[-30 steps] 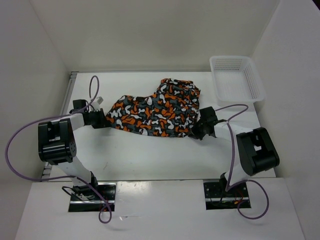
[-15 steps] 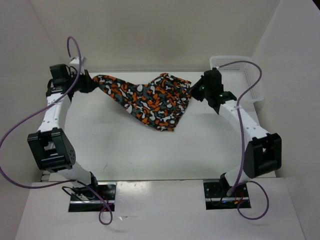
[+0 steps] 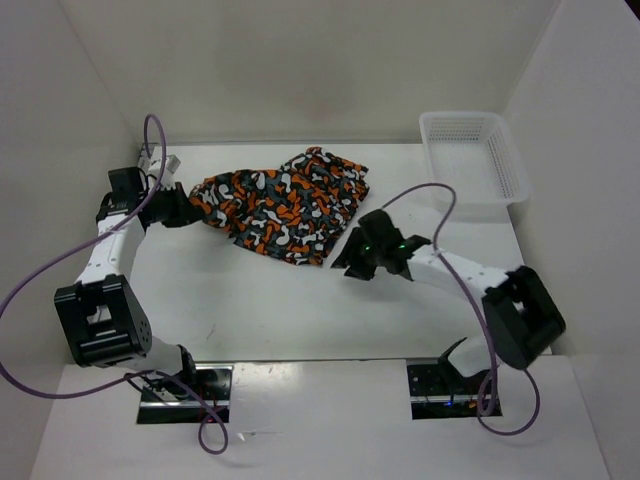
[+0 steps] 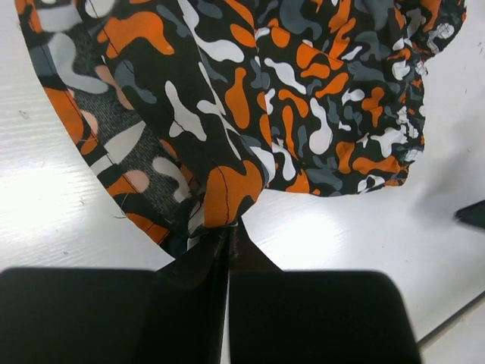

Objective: Fold and stack the shorts
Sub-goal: Flatten the shorts out

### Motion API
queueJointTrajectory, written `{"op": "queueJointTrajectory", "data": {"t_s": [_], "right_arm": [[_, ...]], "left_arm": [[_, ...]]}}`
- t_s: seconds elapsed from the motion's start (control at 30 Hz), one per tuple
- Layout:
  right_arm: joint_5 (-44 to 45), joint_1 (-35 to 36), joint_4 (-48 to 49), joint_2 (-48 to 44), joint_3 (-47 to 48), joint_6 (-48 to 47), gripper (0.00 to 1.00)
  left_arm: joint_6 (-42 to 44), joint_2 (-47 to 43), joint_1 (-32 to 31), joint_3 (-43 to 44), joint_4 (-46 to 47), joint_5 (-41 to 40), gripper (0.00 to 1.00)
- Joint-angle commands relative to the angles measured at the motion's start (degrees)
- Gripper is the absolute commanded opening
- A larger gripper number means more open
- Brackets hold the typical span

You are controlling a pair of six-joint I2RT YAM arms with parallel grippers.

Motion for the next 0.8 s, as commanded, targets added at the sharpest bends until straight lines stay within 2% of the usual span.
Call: {"op": "queueJointTrajectory", "data": {"t_s": [0.0,0.07,0.1,0.23,0.43,0.63,0.73,0.77], "right_arm": [[-1.55,4.82,7.56,6.70,3.45,3.28,0.53],[-2.17,4.82,11.16,10.75,3.45,5.30,0.54],[-3.30,4.82,13.01,12.07,3.45,5.91,0.59],[-5.24,4.82,15.66,17.79,5.81,6.61,0.69],[-4.72,3.60,18.20,23.85,7.75,9.95,0.67],[-1.30,1.66,18.21,26.15,8.98,12.15,0.52],[0.99,1.05,16.72,26.67,10.65,12.68,0.33],[1.86,1.04,16.72,26.67,10.65,12.68,0.21]], "left_arm": [[1.34,-1.33,0.25,1.91,1.39,0.60,0.00],[1.34,-1.33,0.25,1.91,0.77,0.60,0.00],[1.34,-1.33,0.25,1.91,0.25,0.60,0.00],[1.34,-1.33,0.25,1.91,-0.28,0.60,0.00],[1.34,-1.85,0.25,1.38,-0.28,0.60,0.00],[1.34,-2.38,0.25,1.38,-0.28,1.13,0.00],[1.34,-2.38,0.25,0.85,-0.28,1.13,0.00],[1.34,-2.38,0.25,0.24,-0.28,1.13,0.00]]}}
